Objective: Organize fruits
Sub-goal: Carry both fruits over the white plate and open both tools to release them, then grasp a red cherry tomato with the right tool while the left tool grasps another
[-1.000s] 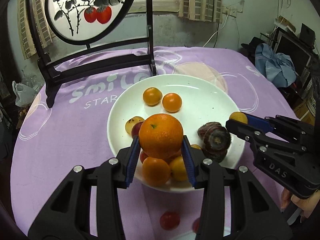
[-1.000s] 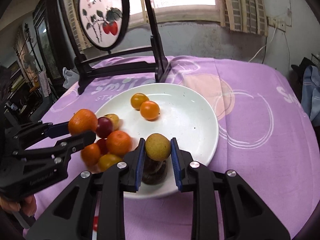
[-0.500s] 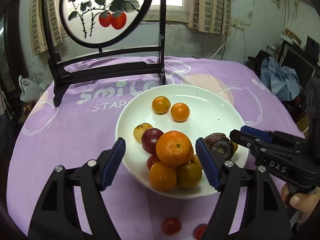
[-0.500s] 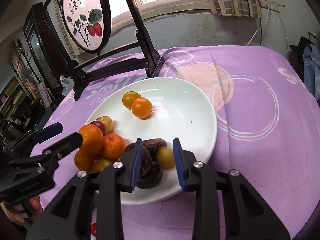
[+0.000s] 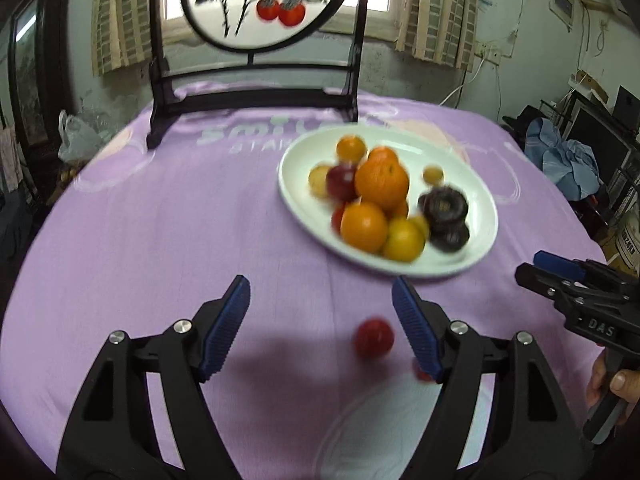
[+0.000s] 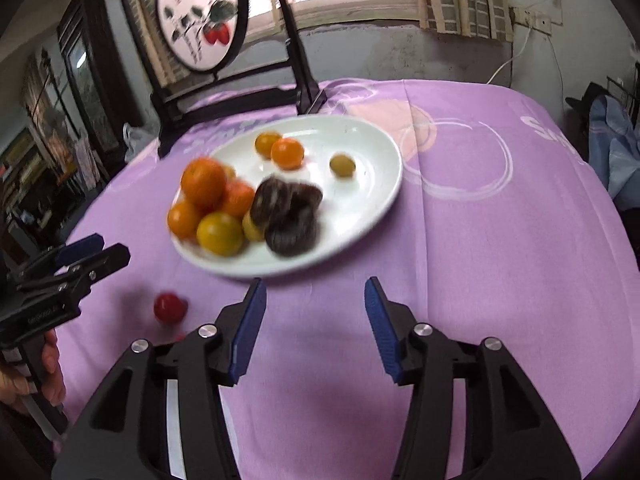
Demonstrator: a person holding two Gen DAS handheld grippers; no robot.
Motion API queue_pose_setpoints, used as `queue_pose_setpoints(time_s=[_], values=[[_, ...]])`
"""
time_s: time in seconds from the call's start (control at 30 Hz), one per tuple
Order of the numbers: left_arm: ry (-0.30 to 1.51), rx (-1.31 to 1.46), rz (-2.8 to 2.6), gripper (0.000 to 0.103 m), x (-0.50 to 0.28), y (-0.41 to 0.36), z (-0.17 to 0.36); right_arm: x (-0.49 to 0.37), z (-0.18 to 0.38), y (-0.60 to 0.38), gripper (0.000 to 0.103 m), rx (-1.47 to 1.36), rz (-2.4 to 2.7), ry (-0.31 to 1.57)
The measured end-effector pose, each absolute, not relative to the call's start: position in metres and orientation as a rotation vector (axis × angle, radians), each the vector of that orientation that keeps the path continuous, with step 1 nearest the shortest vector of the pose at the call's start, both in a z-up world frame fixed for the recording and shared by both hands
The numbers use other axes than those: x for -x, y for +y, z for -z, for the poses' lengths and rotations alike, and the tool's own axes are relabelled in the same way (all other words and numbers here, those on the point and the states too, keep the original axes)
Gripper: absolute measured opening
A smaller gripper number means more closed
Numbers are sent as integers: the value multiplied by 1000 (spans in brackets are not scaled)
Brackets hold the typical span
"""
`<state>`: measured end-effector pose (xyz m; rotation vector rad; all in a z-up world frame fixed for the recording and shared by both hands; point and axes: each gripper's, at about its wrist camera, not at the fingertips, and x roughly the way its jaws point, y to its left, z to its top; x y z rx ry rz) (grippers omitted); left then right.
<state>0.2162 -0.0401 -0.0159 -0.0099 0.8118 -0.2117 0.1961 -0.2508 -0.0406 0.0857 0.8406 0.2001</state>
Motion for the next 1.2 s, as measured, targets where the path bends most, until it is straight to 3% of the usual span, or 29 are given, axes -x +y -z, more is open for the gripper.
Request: queue_pose_setpoints(time_s=[0.37, 0.9, 1.03, 1.2], values=[[801, -14, 183, 77, -198, -24, 32, -159, 61, -192, 52, 57, -276, 893], [828, 35, 172, 78, -206, -9, 37, -189, 83, -137, 52, 136, -283, 933], [827, 30, 178, 78, -205, -11, 38, -189, 79, -141, 32, 104, -288, 923], [843, 21, 210, 78, -204, -17, 43, -176, 72, -166, 32, 46, -271, 916]])
